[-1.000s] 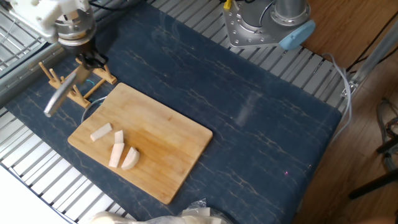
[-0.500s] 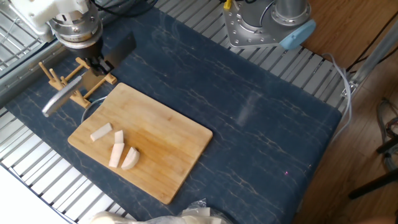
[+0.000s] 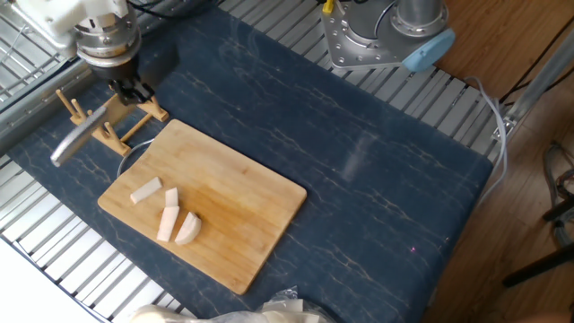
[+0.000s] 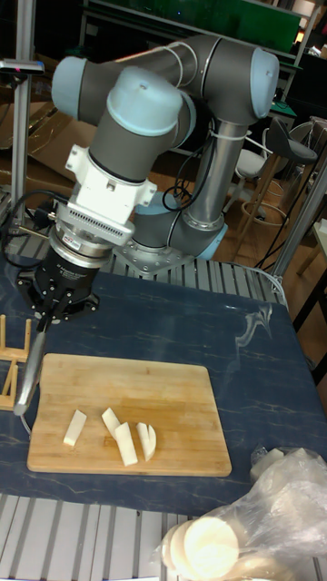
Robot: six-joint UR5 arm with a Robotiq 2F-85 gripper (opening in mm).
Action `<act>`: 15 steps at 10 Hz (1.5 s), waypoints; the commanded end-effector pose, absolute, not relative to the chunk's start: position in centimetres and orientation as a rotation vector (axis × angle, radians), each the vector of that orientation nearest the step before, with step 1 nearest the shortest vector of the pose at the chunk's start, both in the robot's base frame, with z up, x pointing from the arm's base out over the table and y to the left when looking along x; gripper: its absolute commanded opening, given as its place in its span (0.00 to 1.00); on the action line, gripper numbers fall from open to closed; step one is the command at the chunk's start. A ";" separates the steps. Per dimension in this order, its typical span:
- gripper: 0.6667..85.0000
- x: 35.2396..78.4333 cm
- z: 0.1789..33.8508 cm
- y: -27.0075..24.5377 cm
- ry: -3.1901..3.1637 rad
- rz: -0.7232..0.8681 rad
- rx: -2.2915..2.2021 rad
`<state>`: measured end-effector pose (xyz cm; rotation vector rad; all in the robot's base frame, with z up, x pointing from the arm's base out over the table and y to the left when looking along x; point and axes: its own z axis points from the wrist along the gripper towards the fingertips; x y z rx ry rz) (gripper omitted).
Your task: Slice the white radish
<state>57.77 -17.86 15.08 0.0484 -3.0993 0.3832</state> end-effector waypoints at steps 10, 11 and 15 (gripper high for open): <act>0.00 57.0 10.2 -22.7 -3.175 0.293 0.147; 0.00 56.9 9.9 -23.1 -3.176 0.296 0.150; 0.00 56.8 8.6 -22.3 -3.182 0.206 0.098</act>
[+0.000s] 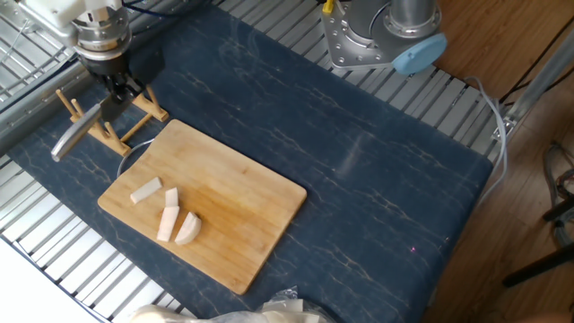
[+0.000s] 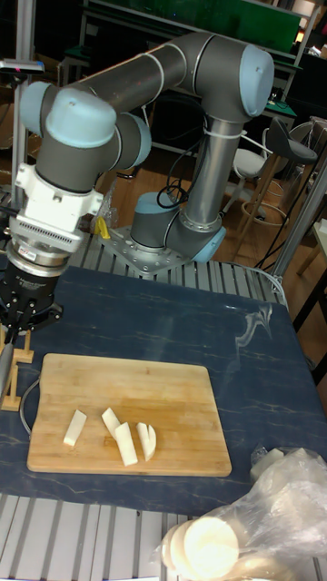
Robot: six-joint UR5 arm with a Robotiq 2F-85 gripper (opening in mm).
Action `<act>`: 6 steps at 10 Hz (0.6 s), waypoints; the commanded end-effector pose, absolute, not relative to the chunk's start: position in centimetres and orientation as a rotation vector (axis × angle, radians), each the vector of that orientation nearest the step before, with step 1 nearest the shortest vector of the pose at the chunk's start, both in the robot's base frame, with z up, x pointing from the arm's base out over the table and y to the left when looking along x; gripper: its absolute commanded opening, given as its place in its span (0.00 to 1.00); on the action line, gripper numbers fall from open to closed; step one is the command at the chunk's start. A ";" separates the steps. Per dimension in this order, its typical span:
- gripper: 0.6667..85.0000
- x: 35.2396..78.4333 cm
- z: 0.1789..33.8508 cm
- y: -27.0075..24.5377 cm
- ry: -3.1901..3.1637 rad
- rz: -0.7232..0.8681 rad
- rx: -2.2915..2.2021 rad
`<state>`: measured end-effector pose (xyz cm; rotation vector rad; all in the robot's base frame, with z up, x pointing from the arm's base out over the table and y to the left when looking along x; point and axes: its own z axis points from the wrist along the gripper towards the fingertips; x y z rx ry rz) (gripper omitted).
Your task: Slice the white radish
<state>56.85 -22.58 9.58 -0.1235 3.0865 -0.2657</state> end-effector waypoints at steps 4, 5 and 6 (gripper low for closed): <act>0.00 56.8 6.6 -22.9 3.062 -0.158 -0.107; 0.00 56.8 6.4 -22.8 3.061 -0.148 -0.104; 0.00 56.8 6.2 -22.8 3.058 -0.141 -0.104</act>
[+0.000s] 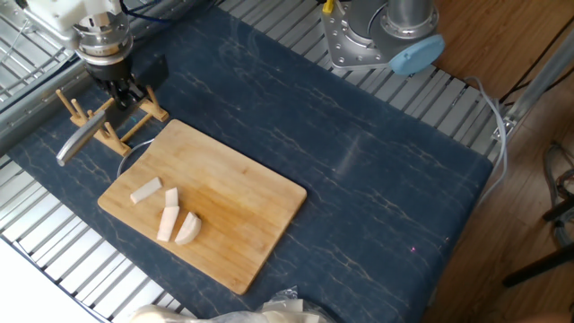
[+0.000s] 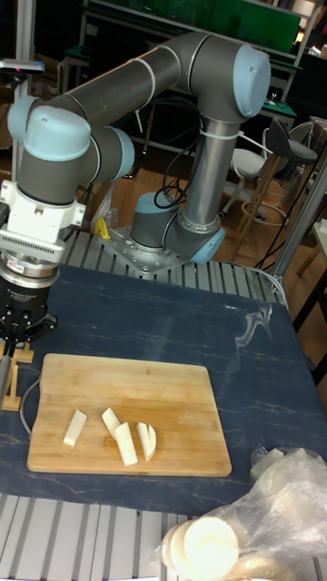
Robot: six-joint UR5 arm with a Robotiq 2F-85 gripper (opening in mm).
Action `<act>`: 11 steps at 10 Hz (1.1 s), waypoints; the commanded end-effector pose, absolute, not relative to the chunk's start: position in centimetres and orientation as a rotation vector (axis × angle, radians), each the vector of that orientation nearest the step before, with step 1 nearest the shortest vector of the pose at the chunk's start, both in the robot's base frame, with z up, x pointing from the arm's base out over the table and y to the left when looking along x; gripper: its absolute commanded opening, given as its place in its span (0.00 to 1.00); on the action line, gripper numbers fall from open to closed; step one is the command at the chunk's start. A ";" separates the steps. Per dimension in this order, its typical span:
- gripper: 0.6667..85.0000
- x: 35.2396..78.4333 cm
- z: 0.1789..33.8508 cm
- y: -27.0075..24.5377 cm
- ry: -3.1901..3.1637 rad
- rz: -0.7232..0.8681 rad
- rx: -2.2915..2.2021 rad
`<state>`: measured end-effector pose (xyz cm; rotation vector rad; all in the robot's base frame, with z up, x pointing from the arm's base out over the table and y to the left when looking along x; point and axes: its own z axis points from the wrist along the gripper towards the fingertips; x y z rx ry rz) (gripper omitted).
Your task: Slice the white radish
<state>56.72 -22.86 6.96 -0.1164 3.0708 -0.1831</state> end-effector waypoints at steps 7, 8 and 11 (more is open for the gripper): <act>0.00 57.5 5.2 -22.3 3.040 -0.094 -0.093; 0.00 57.7 5.2 -22.4 3.031 -0.099 -0.101; 0.02 57.7 5.7 -22.3 3.026 -0.107 -0.122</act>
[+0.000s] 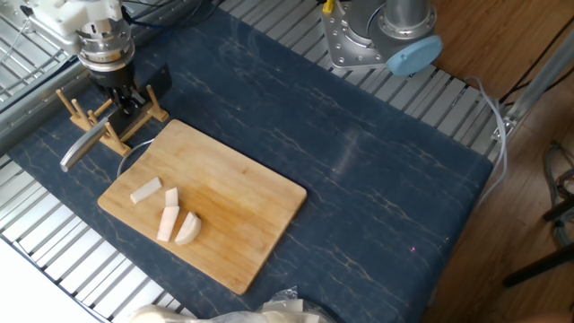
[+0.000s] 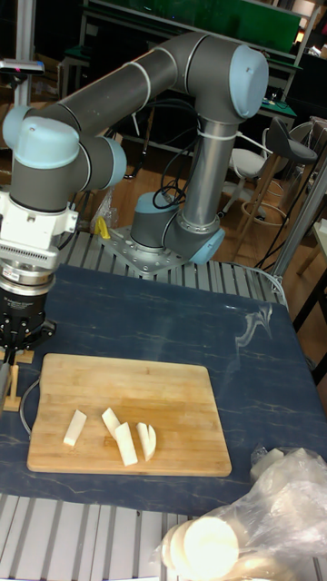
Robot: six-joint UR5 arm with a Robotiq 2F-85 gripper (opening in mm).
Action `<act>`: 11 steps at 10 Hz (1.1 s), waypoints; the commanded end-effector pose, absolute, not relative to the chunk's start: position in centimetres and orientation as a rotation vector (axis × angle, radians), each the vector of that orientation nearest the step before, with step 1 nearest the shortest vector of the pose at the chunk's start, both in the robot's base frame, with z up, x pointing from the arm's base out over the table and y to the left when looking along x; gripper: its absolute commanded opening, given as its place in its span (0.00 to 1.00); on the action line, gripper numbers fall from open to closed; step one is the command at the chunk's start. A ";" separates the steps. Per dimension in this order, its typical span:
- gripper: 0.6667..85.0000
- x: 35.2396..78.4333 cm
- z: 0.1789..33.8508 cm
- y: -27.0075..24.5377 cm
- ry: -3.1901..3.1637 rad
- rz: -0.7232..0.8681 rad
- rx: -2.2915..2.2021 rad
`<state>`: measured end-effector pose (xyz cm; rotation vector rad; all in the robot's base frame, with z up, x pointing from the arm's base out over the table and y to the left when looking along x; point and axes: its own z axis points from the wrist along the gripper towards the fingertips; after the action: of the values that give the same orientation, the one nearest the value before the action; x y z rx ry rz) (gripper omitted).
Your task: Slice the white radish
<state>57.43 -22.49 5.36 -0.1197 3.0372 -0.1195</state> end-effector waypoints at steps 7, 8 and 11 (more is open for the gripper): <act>0.40 57.0 6.4 -21.0 3.045 -0.046 -0.212; 0.40 56.7 6.9 -21.2 3.058 -0.070 -0.216; 0.39 56.1 9.0 -21.7 3.097 -0.174 -0.231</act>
<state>56.38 -21.60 7.50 -0.2306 3.0763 -0.1271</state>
